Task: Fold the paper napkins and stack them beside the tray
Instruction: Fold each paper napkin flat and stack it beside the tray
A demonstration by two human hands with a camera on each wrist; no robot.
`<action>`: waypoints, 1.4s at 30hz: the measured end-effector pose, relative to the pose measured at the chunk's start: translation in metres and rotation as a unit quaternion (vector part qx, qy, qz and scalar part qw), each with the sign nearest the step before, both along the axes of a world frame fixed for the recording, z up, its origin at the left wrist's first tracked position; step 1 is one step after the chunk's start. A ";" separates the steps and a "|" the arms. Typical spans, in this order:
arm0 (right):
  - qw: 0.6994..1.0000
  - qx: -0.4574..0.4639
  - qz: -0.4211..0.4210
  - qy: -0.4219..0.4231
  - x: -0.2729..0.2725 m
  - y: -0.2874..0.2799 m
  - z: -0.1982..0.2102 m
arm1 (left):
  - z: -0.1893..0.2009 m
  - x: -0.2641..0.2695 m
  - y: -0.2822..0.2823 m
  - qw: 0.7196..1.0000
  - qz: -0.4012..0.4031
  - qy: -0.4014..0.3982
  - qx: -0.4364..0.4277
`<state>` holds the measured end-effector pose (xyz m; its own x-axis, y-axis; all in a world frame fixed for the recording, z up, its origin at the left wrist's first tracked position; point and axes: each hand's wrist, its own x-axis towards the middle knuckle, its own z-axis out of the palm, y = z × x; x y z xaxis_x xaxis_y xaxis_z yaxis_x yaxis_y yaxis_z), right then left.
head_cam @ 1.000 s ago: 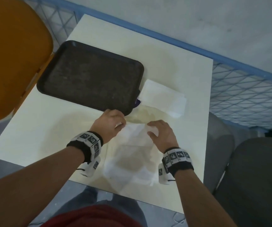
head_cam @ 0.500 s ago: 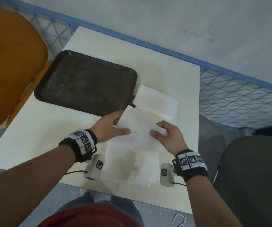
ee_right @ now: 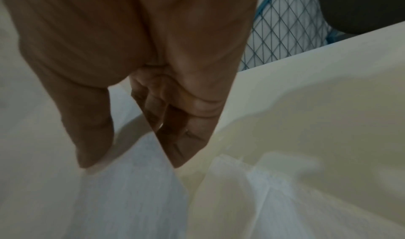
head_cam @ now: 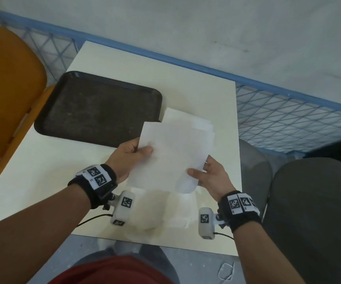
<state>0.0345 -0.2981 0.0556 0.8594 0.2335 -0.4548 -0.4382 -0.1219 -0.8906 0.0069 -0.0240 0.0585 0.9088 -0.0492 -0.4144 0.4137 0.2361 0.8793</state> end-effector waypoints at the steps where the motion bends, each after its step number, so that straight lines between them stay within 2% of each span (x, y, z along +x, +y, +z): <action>1: 1.000 -0.003 -0.005 -0.010 -0.001 0.000 -0.001 | 0.001 0.000 0.001 1.000 -0.010 -0.001 -0.005; 9: 0.995 0.060 -0.071 -0.024 -0.006 -0.005 0.004 | -0.001 -0.001 0.014 0.994 -0.058 -0.039 0.088; 12: 0.992 0.093 -0.083 0.010 -0.004 -0.007 0.006 | -0.004 -0.001 0.017 0.994 -0.057 -0.039 0.090; 16: 0.985 0.132 -0.096 0.058 -0.007 -0.007 0.004 | -0.009 -0.006 0.020 0.983 -0.065 -0.064 0.161; 19: 0.992 0.077 -0.095 0.019 -0.014 -0.008 -0.010 | -0.018 -0.010 0.026 0.971 -0.091 -0.065 0.210; 22: 0.993 0.027 -0.113 0.019 -0.017 -0.010 -0.023 | -0.022 -0.015 0.029 0.949 -0.140 -0.059 0.276; 25: 0.992 -0.094 -0.089 -0.009 -0.018 -0.009 -0.037 | -0.028 -0.020 0.033 0.907 -0.205 -0.047 0.364; 27: 0.976 -0.210 -0.031 -0.039 -0.018 -0.005 -0.045 | -0.040 -0.024 0.029 0.871 -0.218 -0.057 0.437; 30: 0.926 -0.357 0.054 -0.110 -0.027 0.001 -0.055 | -0.059 -0.031 0.008 0.829 -0.260 -0.111 0.483; 33: 0.869 -0.416 0.143 -0.226 -0.046 0.015 -0.058 | -0.073 -0.037 -0.013 0.776 -0.333 -0.167 0.510; 34: 0.851 -0.428 0.186 -0.242 -0.053 0.022 -0.057 | -0.078 -0.038 -0.017 0.762 -0.343 -0.180 0.519; 38: 0.796 -0.459 0.343 -0.193 -0.070 0.061 -0.063 | -0.091 -0.035 -0.024 0.740 -0.351 -0.177 0.546; 40: 0.779 -0.468 0.377 -0.179 -0.075 0.069 -0.070 | -0.097 -0.031 -0.023 0.726 -0.356 -0.165 0.565; 42: 0.770 -0.486 0.376 -0.170 -0.073 0.060 -0.076 | -0.101 -0.027 -0.019 0.717 -0.346 -0.161 0.584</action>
